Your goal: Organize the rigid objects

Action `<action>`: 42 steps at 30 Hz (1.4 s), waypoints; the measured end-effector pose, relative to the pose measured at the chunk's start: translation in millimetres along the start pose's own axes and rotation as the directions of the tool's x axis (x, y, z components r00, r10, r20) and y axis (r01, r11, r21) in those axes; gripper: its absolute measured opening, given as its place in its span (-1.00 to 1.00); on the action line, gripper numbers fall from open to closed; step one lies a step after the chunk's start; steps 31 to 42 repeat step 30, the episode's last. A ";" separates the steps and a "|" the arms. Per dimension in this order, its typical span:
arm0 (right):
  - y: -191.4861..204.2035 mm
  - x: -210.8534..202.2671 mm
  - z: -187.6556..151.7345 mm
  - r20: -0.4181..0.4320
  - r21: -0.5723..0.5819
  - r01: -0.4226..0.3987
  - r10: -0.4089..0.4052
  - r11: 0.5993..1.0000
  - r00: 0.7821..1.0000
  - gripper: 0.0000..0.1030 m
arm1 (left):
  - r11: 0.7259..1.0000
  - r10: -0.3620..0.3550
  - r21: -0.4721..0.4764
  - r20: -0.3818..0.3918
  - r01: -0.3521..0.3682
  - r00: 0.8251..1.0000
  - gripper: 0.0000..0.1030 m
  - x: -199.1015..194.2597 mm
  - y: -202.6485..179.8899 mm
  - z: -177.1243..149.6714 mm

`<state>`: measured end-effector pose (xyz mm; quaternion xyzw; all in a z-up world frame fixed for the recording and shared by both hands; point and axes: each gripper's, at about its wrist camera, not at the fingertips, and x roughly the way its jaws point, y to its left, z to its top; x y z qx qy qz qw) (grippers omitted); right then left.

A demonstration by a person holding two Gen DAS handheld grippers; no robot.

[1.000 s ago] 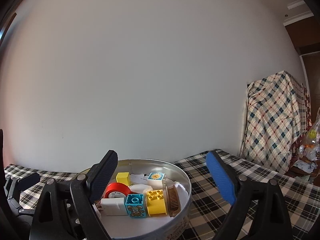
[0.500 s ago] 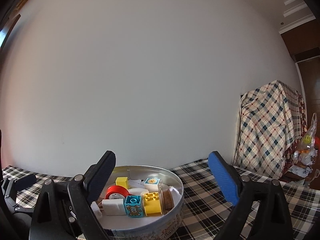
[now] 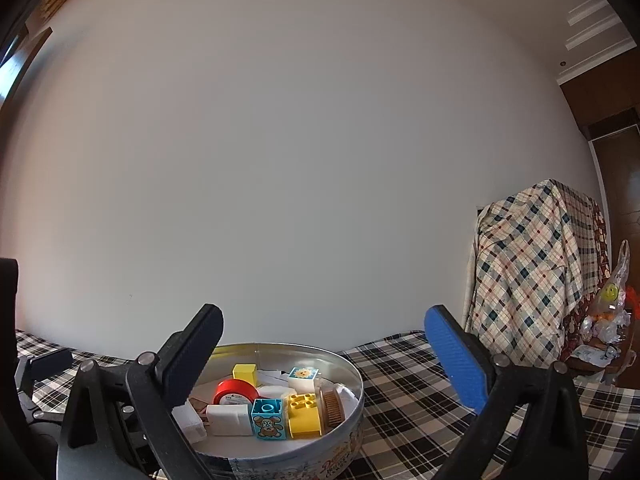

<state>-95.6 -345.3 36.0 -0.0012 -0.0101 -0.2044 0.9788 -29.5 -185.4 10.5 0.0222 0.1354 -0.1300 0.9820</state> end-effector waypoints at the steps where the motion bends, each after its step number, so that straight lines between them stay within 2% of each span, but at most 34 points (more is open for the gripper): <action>1: -0.3 0.6 0.0 -0.004 0.001 0.002 -0.002 1.000 1.000 0.99 | 1.000 -0.002 0.001 0.000 0.002 1.000 0.99 0.2 0.3 0.0; 15: -3.4 1.7 0.3 -0.016 0.009 -0.006 0.006 1.000 1.000 0.99 | 1.000 0.007 0.007 -0.024 -0.007 1.000 0.99 2.9 -0.2 -1.2; 20: -2.0 2.1 0.8 -0.018 0.001 -0.009 0.009 1.000 1.000 0.99 | 1.000 -0.028 -0.004 -0.048 0.028 0.998 1.00 4.6 0.0 -2.4; 24: -2.4 3.3 0.6 -0.019 0.001 -0.010 0.010 1.000 1.000 0.99 | 1.000 -0.016 -0.006 -0.040 0.016 0.999 0.99 2.4 -0.2 -2.4; 27: -2.7 3.4 0.3 -0.020 0.003 0.000 0.000 1.000 1.000 0.99 | 1.000 -0.012 -0.004 -0.044 0.012 0.999 1.00 3.2 -0.7 -2.3; 30: -8.7 1.0 0.9 -0.008 0.018 0.074 -0.074 0.997 0.997 0.99 | 1.000 -0.004 -0.008 -0.050 0.003 0.999 1.00 4.8 -0.2 -2.0; 42: -8.7 1.0 0.9 -0.008 0.018 0.074 -0.074 0.997 0.997 0.99 | 1.000 -0.004 -0.008 -0.050 0.003 0.999 1.00 4.8 -0.2 -2.0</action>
